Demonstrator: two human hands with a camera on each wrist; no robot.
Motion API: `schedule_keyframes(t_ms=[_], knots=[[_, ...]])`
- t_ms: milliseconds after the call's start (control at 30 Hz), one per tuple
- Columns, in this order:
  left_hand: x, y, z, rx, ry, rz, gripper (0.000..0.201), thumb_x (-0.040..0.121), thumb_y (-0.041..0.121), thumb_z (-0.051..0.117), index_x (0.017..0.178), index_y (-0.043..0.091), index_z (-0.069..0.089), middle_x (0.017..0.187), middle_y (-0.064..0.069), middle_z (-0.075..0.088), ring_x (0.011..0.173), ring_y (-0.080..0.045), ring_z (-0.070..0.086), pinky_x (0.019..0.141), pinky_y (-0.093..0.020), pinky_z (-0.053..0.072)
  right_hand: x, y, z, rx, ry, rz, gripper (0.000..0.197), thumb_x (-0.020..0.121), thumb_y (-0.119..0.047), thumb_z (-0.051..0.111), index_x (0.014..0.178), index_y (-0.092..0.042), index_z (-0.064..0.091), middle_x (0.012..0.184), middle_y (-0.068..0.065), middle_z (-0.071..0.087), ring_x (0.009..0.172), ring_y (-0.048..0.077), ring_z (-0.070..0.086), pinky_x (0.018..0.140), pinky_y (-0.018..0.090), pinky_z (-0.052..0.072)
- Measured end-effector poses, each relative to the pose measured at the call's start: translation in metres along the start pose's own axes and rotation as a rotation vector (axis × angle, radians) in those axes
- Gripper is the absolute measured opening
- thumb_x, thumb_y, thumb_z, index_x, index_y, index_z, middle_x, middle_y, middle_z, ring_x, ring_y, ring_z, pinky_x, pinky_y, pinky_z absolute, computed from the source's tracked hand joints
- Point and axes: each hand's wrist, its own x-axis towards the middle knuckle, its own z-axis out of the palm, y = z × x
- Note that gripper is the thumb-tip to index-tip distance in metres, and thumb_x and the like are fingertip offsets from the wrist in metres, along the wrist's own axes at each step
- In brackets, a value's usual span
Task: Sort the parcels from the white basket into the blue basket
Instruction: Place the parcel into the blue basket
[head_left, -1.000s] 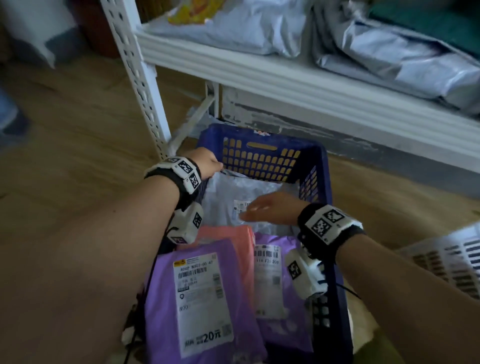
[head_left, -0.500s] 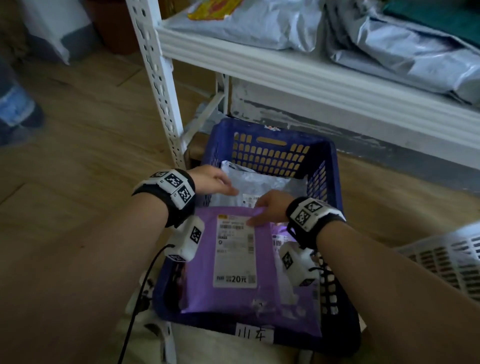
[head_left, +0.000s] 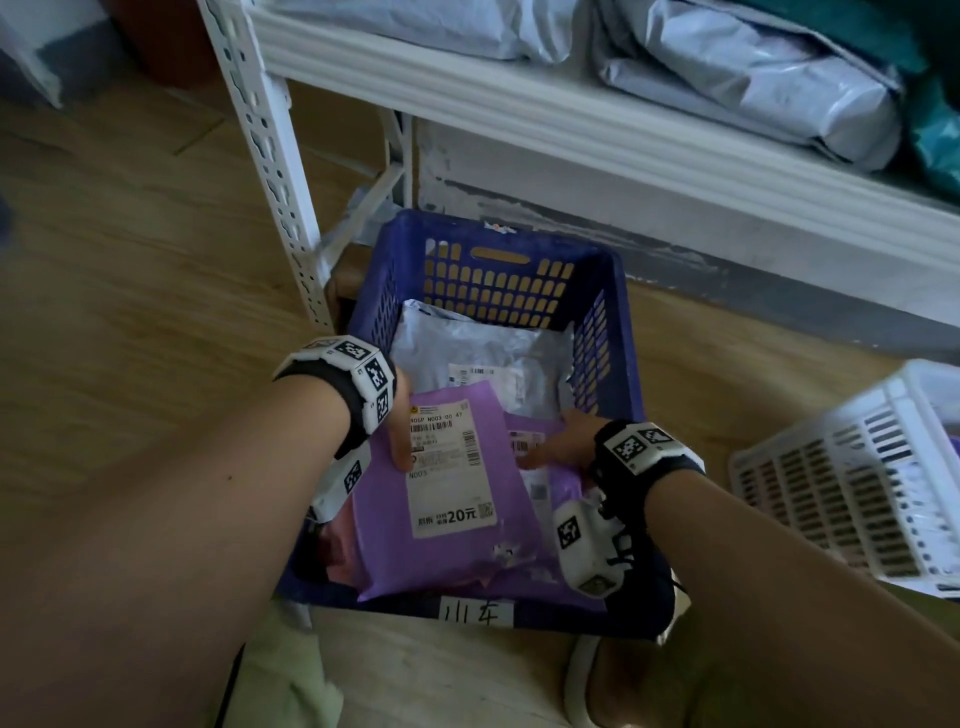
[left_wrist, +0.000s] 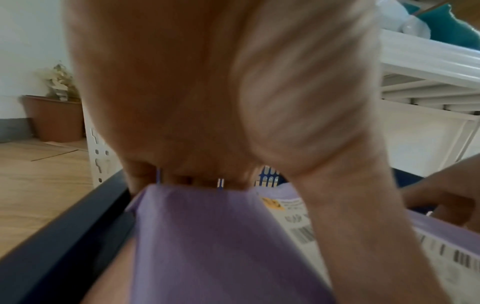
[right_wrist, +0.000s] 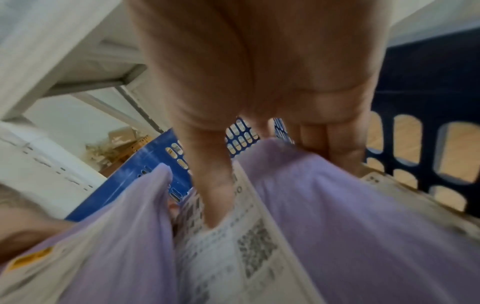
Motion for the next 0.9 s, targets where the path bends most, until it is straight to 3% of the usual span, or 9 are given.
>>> schedule_keyframes(t_ms=[100, 200, 300, 367, 467, 533, 633, 733, 900], knots=[[-0.013, 0.006, -0.009, -0.007, -0.088, 0.002, 0.083, 0.027, 0.068, 0.082, 0.1, 0.029, 0.072, 0.098, 0.009, 0.072, 0.095, -0.016, 0.067, 0.091, -0.033, 0.053, 0.008, -0.003, -0.001, 0.151, 0.067, -0.02, 0.133, 0.046, -0.008, 0.092, 0.15, -0.016, 0.009, 0.135, 0.016, 0.051, 0.118, 0.037, 0.054, 0.096, 0.052, 0.047], [-0.028, 0.012, -0.021, -0.064, -0.068, -0.009, 0.061, 0.056, 0.046, 0.084, 0.109, 0.02, 0.068, 0.108, 0.003, 0.069, 0.102, -0.017, 0.064, 0.095, -0.032, 0.051, 0.024, -0.003, -0.003, 0.216, 0.043, -0.033, 0.123, 0.022, -0.015, 0.089, 0.135, -0.008, 0.04, 0.114, 0.018, 0.063, 0.099, 0.036, 0.064, 0.083, 0.049, 0.054], [-0.028, 0.01, -0.025, -0.153, -0.027, -0.024, 0.056, 0.061, 0.039, 0.084, 0.109, 0.015, 0.07, 0.109, -0.002, 0.07, 0.101, -0.019, 0.066, 0.094, -0.033, 0.052, 0.006, -0.013, -0.003, 0.287, -0.038, -0.05, 0.06, 0.05, -0.015, 0.087, 0.104, 0.0, 0.064, 0.092, 0.019, 0.07, 0.077, 0.032, 0.067, 0.071, 0.04, 0.057], [-0.025, 0.01, -0.024, -0.169, -0.013, -0.034, 0.056, 0.063, 0.037, 0.083, 0.111, 0.014, 0.068, 0.111, -0.003, 0.069, 0.102, -0.02, 0.065, 0.095, -0.034, 0.051, 0.006, -0.015, 0.0, 0.339, -0.036, -0.061, 0.041, 0.063, -0.02, 0.081, 0.096, -0.001, 0.066, 0.095, 0.02, 0.071, 0.084, 0.034, 0.068, 0.077, 0.044, 0.058], [-0.023, 0.008, -0.021, -0.171, -0.026, -0.044, 0.056, 0.065, 0.039, 0.082, 0.114, 0.017, 0.066, 0.113, -0.001, 0.067, 0.104, -0.019, 0.063, 0.096, -0.034, 0.05, 0.022, -0.013, 0.008, 0.449, -0.058, -0.082, 0.094, 0.035, -0.057, 0.086, 0.113, -0.008, 0.065, 0.105, 0.014, 0.071, 0.098, 0.034, 0.067, 0.092, 0.049, 0.052], [-0.02, 0.005, -0.018, -0.222, -0.07, -0.052, 0.056, 0.064, 0.037, 0.083, 0.114, 0.017, 0.067, 0.112, -0.002, 0.068, 0.101, -0.02, 0.065, 0.095, -0.035, 0.051, 0.017, -0.016, 0.012, 0.483, -0.156, -0.066, 0.11, 0.025, -0.072, 0.083, 0.116, -0.013, 0.065, 0.11, 0.012, 0.07, 0.102, 0.033, 0.066, 0.095, 0.046, 0.05], [-0.024, 0.006, -0.018, -0.268, -0.085, -0.044, 0.053, 0.065, 0.034, 0.083, 0.112, 0.015, 0.069, 0.111, -0.004, 0.07, 0.1, -0.021, 0.066, 0.093, -0.035, 0.053, -0.016, -0.029, 0.016, 0.367, -0.282, -0.183, 0.091, 0.039, -0.048, 0.092, 0.116, -0.009, 0.064, 0.109, 0.012, 0.071, 0.102, 0.03, 0.068, 0.096, 0.045, 0.05], [-0.038, 0.009, -0.032, -0.333, -0.052, 0.014, 0.041, 0.073, 0.03, 0.078, 0.108, 0.012, 0.068, 0.108, -0.006, 0.07, 0.091, -0.02, 0.066, 0.075, -0.027, 0.055, -0.029, -0.037, 0.007, 0.276, -0.238, -0.252, 0.059, 0.054, -0.017, 0.09, 0.107, -0.005, 0.068, 0.103, 0.014, 0.072, 0.097, 0.03, 0.069, 0.093, 0.048, 0.052], [-0.059, 0.0, -0.073, -0.691, 0.277, 0.058, 0.04, 0.068, 0.023, 0.081, 0.1, 0.007, 0.063, 0.103, -0.014, 0.068, 0.092, -0.033, 0.066, 0.073, -0.038, 0.054, -0.02, -0.056, -0.047, 0.467, 0.017, -0.37, 0.109, 0.008, -0.043, 0.094, 0.107, -0.006, 0.067, 0.098, 0.013, 0.073, 0.092, 0.033, 0.07, 0.087, 0.05, 0.054]])
